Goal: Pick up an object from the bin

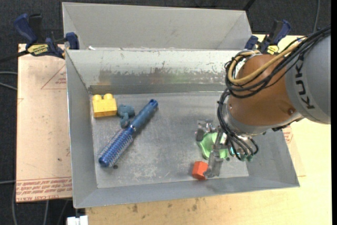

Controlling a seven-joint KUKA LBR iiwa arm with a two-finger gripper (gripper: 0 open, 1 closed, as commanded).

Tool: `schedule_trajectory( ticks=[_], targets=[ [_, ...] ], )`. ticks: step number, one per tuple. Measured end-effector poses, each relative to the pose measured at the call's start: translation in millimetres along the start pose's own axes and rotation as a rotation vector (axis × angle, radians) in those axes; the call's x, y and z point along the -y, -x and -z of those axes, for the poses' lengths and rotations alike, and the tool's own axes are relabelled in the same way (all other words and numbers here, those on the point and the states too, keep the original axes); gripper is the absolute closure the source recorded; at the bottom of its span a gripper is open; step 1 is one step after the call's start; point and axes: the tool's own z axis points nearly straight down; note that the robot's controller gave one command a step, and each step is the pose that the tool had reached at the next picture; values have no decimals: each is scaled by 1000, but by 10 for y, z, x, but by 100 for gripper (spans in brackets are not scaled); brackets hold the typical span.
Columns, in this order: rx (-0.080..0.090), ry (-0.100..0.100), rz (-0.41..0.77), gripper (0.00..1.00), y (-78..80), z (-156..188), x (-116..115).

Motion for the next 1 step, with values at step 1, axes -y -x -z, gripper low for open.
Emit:
schedule_trajectory(
  ticks=[1],
  targets=[
    [17, -2, 212, 0, 91, -904, 237]
  ],
)
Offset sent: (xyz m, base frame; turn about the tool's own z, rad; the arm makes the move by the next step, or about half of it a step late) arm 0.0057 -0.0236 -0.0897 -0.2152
